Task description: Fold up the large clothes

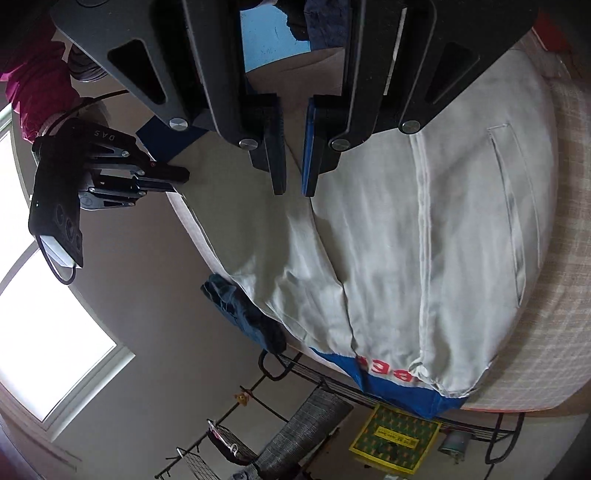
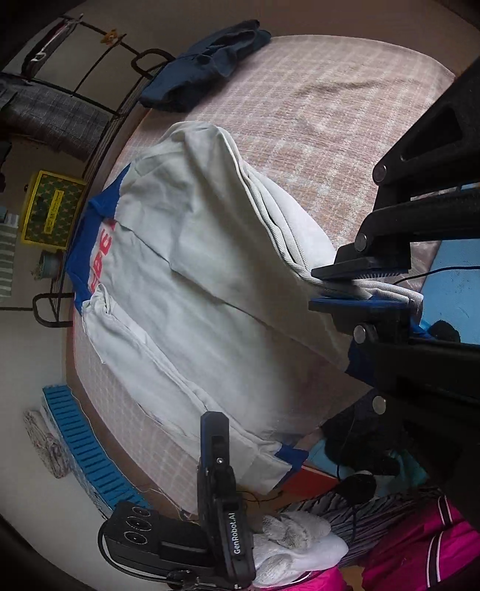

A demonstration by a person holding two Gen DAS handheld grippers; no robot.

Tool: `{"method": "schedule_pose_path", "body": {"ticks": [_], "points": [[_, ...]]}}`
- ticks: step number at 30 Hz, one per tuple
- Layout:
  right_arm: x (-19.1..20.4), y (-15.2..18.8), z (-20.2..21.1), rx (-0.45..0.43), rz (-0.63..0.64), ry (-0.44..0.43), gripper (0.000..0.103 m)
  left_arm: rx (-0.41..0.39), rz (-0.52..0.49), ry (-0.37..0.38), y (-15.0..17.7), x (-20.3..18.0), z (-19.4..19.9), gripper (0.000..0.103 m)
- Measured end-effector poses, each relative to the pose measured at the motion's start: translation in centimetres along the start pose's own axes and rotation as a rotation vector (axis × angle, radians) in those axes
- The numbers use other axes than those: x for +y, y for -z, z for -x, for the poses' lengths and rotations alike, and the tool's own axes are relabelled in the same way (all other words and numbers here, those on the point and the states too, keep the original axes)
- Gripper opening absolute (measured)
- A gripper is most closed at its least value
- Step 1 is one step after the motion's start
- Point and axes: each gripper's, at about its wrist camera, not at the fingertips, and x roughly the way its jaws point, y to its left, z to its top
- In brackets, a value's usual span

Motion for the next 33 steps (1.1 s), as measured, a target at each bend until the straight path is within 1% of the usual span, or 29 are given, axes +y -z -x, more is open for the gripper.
{"method": "schedule_pose_path", "body": {"ticks": [4, 8, 13, 14, 15, 16, 18, 19, 21, 22, 23, 24, 25, 26, 27, 28, 29, 30, 31, 32, 33], "points": [[3.4, -2.6, -0.6, 0.004, 0.106, 0.03, 0.007, -0.091, 0.076, -0.023, -1.1, 3.2, 4.1, 0.005], [7.0, -4.8, -2.2, 0.03, 0.2, 0.027, 0.007, -0.146, 0.147, -0.049, -1.1, 6.4, 7.1, 0.005], [12.5, -6.5, -5.7, 0.071, 0.342, 0.023, 0.006, -0.171, 0.207, -0.074, -0.4, 9.2, 8.8, 0.005], [13.5, -6.6, -6.6, 0.083, 0.374, 0.024, 0.005, -0.174, 0.213, -0.077, -0.4, 9.6, 8.9, 0.005], [14.4, -6.5, -7.6, 0.097, 0.408, 0.022, 0.001, -0.173, 0.216, -0.082, -0.2, 9.9, 9.1, 0.005], [15.2, -6.5, -8.6, 0.117, 0.433, 0.014, 0.0, -0.171, 0.218, -0.09, -0.3, 10.2, 8.9, 0.005], [16.2, -6.1, -10.6, 0.146, 0.457, 0.008, 0.0, -0.162, 0.225, -0.1, -0.2, 10.7, 8.6, 0.005], [16.3, -5.9, -11.6, 0.159, 0.448, 0.004, 0.0, -0.157, 0.226, -0.105, -0.2, 11.0, 8.4, 0.005], [15.7, -5.6, -12.3, 0.158, 0.405, -0.048, 0.002, -0.148, 0.233, -0.111, -0.1, 11.3, 8.1, 0.005], [14.9, -5.5, -12.1, 0.143, 0.363, -0.087, 0.006, -0.138, 0.238, -0.107, 0.0, 11.4, 7.9, 0.005], [13.9, -5.5, -11.5, 0.123, 0.3, -0.149, 0.011, -0.125, 0.24, -0.101, 0.0, 11.5, 7.6, 0.006], [12.8, -5.4, -10.6, 0.099, 0.238, -0.232, 0.02, -0.113, 0.24, -0.099, 0.1, 11.5, 7.2, 0.008], [11.7, -5.2, -9.5, 0.066, 0.181, -0.307, 0.029, -0.104, 0.236, -0.094, 0.1, 11.3, 6.7, 0.018], [10.9, -4.7, -8.3, 0.027, 0.133, -0.36, 0.03, -0.092, 0.23, -0.092, 0.2, 11.0, 6.3, 0.03], [9.9, -4.3, -7.1, -0.008, 0.096, -0.399, 0.03, -0.077, 0.222, -0.087, 0.3, 10.7, 5.6, 0.034], [8.9, -3.8, -5.9, -0.043, 0.061, -0.425, 0.032, -0.058, 0.213, -0.076, 0.5, 10.2, 4.8, 0.037], [7.7, -3.4, -4.9, -0.075, 0.028, -0.439, 0.035, -0.034, 0.201, -0.064, 0.6, 9.6, 3.9, 0.037], [6.5, -2.9, -4.1, -0.107, -0.006, -0.44, 0.044, -0.01, 0.184, -0.054, 0.8, 9.0, 3.0, 0.038], [5.1, -2.4, -3.5, -0.135, -0.041, -0.428, 0.054, 0.015, 0.164, -0.046, 1.0, 8.3, 2.0, 0.044], [3.8, -2.0, -3.1, -0.158, -0.075, -0.411, 0.056, 0.035, 0.147, -0.04, 1.2, 7.6, 1.1, 0.051], [2.4, -1.6, -3.0, -0.173, -0.109, -0.395, 0.058, 0.054, 0.128, -0.031, 1.3, 6.9, 0.2, 0.052]]}}
